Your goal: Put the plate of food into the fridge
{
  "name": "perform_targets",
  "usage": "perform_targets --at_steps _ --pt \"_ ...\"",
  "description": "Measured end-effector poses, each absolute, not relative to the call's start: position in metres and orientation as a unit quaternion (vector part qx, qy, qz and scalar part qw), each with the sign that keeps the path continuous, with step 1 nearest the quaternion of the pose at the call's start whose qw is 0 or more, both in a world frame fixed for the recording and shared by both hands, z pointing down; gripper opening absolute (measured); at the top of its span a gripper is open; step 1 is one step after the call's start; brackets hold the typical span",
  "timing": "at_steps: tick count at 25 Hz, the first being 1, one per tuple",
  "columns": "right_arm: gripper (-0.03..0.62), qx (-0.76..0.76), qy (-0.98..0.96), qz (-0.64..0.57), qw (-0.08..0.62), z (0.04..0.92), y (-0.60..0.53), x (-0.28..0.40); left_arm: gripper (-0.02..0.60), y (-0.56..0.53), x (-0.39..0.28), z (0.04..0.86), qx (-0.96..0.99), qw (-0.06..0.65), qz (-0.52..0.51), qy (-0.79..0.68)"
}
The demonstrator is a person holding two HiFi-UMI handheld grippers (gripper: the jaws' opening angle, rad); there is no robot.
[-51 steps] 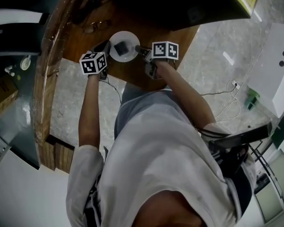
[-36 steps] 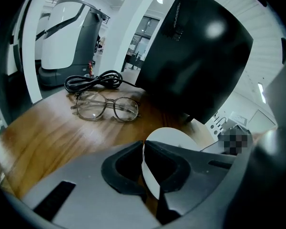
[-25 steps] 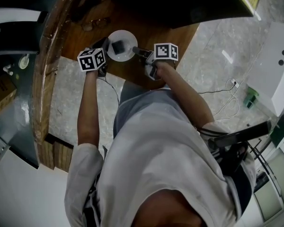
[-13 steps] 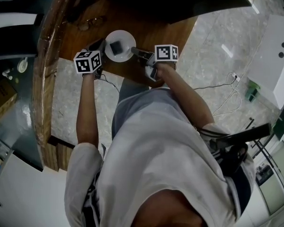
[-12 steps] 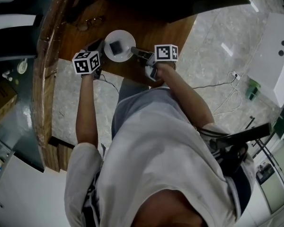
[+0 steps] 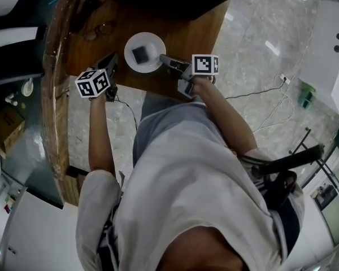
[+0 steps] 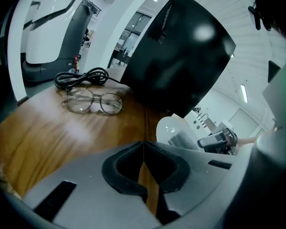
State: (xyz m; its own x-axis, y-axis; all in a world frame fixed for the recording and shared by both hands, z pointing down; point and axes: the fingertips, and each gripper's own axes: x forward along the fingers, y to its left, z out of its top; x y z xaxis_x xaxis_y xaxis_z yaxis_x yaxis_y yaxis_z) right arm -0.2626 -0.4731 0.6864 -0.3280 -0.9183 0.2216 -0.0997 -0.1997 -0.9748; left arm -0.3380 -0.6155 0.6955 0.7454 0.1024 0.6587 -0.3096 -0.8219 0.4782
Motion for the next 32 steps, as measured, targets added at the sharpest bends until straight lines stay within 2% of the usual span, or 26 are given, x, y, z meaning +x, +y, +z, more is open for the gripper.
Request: perform_targets --at_steps 10,21,24,29,32 --pt "0.028 -0.502 0.528 -0.584 0.358 0.647 -0.344 -0.194 0.02 -0.463 -0.262 0.669 0.906 0.282 0.313 0.046" --pt "0.028 -0.544 0.513 -0.562 0.353 0.621 -0.205 -0.111 0.018 -0.325 -0.167 0.664 0.899 0.259 0.338 0.104" --pt "0.028 -0.548 0.508 -0.55 0.372 0.607 -0.162 -0.085 0.018 -0.28 -0.138 0.66 0.9 0.25 0.338 0.121" --pt "0.028 -0.544 0.499 -0.522 0.427 0.576 -0.058 -0.003 0.018 -0.16 -0.057 0.643 0.901 0.219 0.333 0.169" --pt "0.028 -0.562 0.484 -0.512 0.433 0.579 -0.014 0.009 0.018 -0.112 -0.042 0.64 0.905 0.199 0.321 0.194"
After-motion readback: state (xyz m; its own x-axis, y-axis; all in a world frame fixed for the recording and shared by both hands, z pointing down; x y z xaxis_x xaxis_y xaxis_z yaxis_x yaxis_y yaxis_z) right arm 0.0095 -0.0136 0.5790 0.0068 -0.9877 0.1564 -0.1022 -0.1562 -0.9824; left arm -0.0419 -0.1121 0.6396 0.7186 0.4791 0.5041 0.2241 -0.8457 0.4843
